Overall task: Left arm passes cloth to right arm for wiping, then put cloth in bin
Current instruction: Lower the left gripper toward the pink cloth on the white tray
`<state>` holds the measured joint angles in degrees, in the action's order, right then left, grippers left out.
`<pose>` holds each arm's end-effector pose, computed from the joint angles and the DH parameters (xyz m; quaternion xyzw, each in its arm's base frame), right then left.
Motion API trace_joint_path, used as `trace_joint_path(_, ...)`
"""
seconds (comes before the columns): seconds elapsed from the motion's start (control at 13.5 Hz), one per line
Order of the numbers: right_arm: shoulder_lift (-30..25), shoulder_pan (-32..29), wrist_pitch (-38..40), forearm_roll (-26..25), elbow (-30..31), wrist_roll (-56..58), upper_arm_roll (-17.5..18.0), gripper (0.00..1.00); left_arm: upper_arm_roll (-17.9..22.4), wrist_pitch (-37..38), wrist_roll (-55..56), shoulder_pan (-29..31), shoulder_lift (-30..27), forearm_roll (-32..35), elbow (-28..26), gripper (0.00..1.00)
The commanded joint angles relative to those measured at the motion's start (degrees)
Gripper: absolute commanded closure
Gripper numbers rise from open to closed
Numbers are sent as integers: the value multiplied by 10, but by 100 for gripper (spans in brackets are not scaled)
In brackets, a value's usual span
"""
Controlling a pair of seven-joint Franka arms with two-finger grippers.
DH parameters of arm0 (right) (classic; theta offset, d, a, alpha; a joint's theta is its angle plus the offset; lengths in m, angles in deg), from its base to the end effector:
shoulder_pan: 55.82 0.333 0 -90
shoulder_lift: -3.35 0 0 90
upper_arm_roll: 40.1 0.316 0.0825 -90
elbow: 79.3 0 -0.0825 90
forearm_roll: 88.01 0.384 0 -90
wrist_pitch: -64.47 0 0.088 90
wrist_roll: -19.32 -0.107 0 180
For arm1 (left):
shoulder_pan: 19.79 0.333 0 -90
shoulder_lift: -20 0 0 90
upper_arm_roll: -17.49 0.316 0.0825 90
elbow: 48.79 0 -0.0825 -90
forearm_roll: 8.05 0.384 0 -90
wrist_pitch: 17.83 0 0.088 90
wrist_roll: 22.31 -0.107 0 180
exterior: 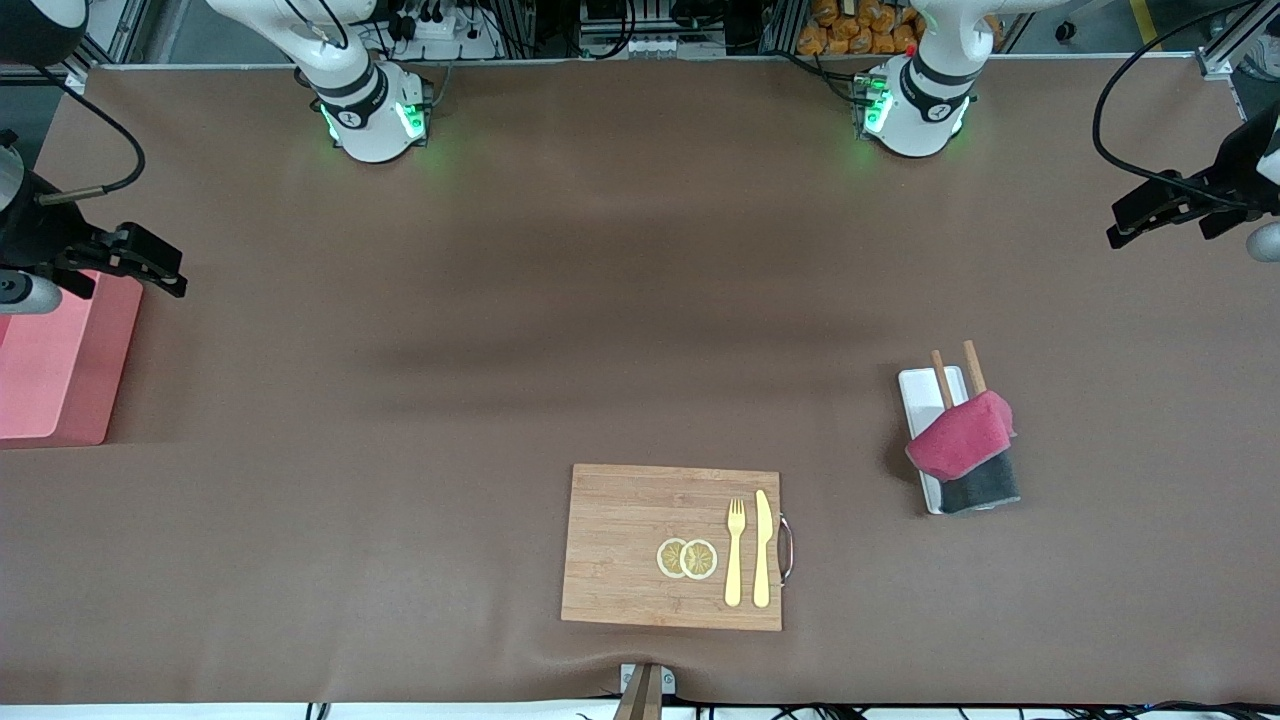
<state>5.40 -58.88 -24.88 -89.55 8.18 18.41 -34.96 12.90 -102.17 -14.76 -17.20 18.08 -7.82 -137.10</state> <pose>0.5645 0.0166 0.6243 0.9999 0.0101 -0.0012 0.0119 0.5337 -0.0190 0.6480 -0.9987 -0.0486 0.0176 0.0048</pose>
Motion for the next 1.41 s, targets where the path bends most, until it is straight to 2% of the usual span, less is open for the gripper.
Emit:
trace_joint_path(0.0,-1,1,10,-2,-11,-6,0,0,0,16,-9,0,8,11,17,0)
trace_joint_path(0.3,-1,-1,8,30,-9,-5,0,0,-1,22,-9,-5,24,20,27,0)
trace_joint_path(0.96,3,-9,13,30,-7,-5,-2,0,-3,25,2,0,23,18,22,0)
trace_joint_path(1.33,5,-8,13,30,-7,-5,-2,0,-2,-9,3,0,67,18,4,0)
